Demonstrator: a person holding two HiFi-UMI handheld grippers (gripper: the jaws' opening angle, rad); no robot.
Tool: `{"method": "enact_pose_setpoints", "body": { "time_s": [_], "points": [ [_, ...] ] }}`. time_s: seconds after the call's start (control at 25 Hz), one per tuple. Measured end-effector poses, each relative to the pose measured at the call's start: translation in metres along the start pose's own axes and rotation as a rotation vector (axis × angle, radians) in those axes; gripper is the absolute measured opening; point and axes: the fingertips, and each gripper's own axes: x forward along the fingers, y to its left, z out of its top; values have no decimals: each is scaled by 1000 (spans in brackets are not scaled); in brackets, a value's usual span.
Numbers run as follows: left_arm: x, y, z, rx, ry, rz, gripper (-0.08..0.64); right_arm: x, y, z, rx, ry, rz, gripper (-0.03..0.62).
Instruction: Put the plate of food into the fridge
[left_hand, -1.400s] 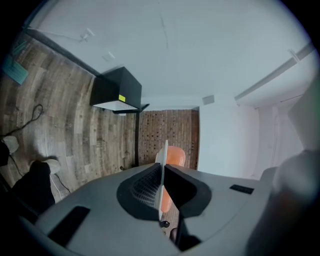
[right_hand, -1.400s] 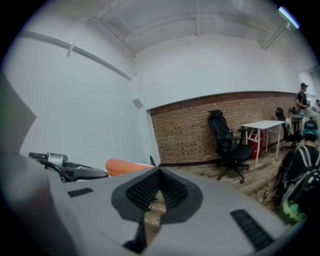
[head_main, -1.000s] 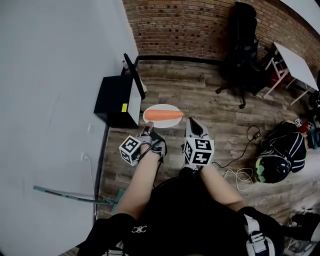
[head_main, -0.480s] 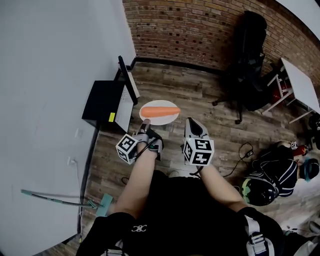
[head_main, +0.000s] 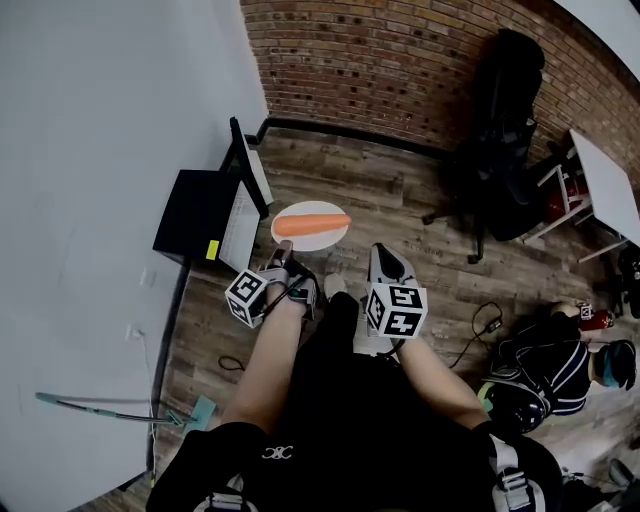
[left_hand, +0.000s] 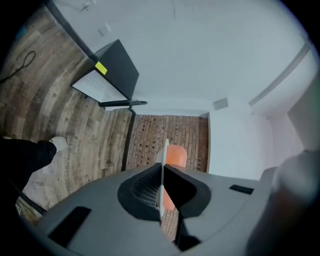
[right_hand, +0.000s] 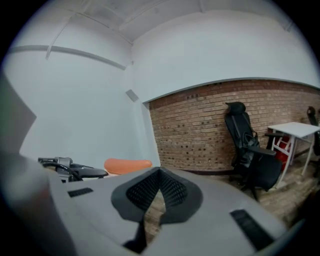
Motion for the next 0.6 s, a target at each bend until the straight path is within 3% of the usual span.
{"method": "enact_pose_setpoints", "body": {
  "time_s": [0.28, 0.6],
  "points": [
    [102, -9, 16, -1, -9, 13, 17, 88, -40, 27, -7, 25, -1, 14],
    [224, -52, 31, 9, -10, -19, 17, 203, -76, 95, -2, 41, 25, 14]
  ]
}}
